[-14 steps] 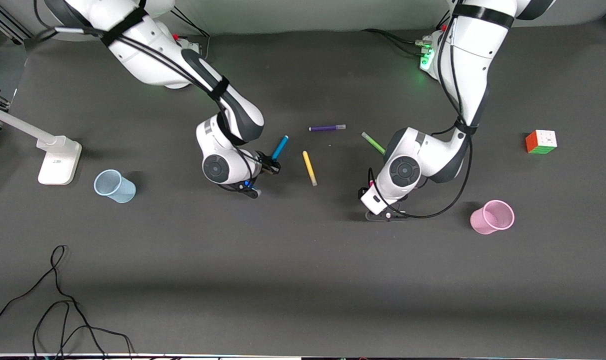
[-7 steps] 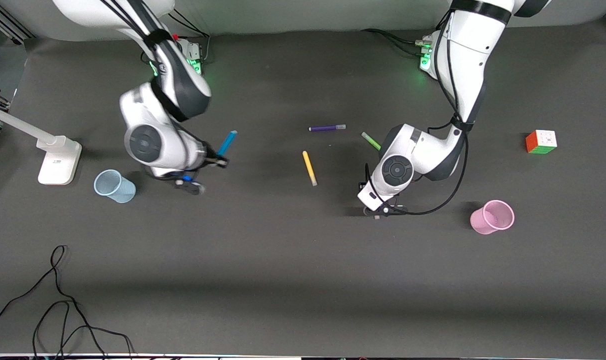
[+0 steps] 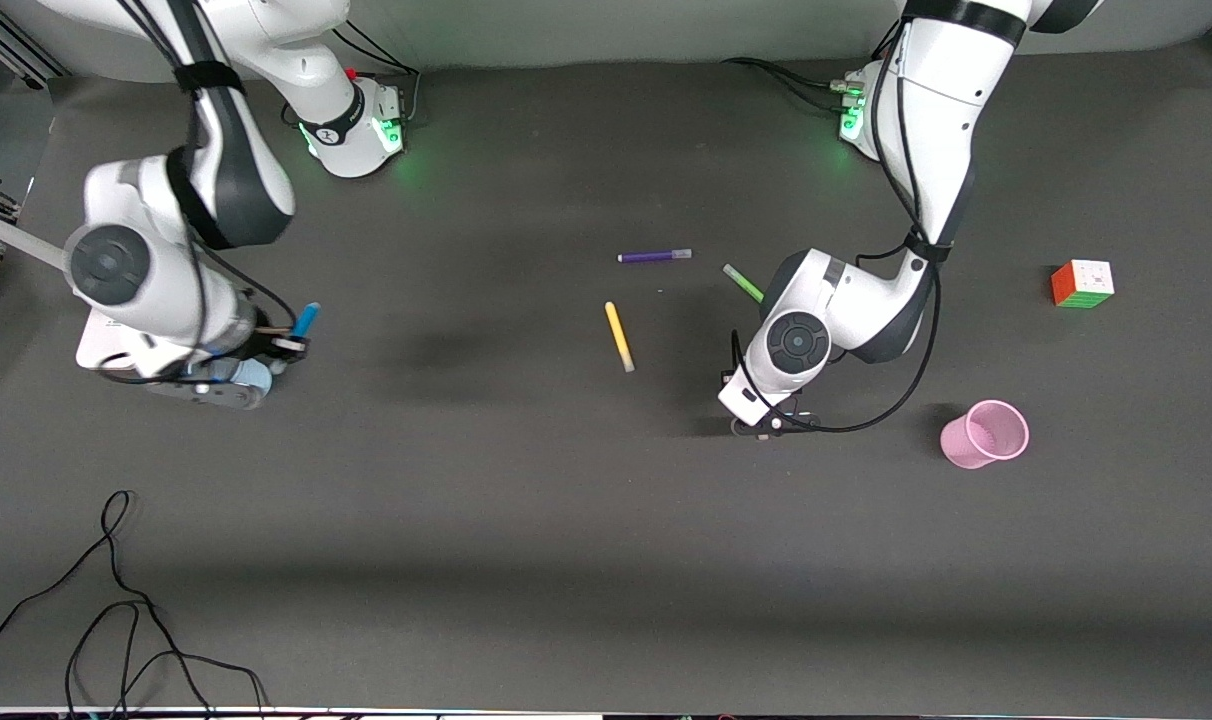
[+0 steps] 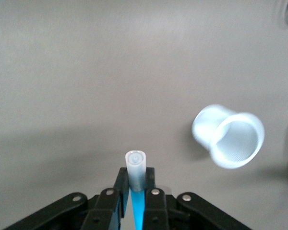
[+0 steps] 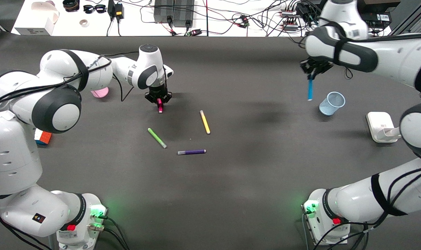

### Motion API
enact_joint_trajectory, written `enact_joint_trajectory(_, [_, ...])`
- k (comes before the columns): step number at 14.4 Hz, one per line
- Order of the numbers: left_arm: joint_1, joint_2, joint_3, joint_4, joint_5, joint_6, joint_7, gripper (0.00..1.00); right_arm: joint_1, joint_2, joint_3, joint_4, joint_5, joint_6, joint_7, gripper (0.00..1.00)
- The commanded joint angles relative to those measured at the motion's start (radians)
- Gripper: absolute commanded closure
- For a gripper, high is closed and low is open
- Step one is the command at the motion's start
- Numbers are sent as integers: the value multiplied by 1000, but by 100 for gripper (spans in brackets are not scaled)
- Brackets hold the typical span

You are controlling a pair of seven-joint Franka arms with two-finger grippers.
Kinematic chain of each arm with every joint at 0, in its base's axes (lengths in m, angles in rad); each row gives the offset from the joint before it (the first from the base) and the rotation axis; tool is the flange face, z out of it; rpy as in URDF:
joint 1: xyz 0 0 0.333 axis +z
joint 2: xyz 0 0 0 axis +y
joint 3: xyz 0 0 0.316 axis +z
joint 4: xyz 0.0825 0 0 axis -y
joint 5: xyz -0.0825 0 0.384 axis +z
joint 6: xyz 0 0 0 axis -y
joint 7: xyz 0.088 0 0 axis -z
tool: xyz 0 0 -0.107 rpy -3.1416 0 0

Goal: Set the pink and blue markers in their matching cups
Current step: 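Carry the blue marker to the blue cup while the left gripper lifts pink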

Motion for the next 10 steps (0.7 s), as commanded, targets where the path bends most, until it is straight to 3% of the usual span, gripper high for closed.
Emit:
enact_joint_trajectory(1, [26, -77, 7, 44, -8, -110, -15, 100, 13, -80, -126, -135, -41, 192, -245, 100])
enact_joint_trajectory(5, [124, -178, 3, 181, -52, -389, 31, 100, 13, -85, -279, -214, -41, 395, -482, 100])
enact_joint_trajectory(10, [280, -200, 4, 386, -66, -691, 210, 100, 13, -62, -290, -294, -39, 561, -485, 100])
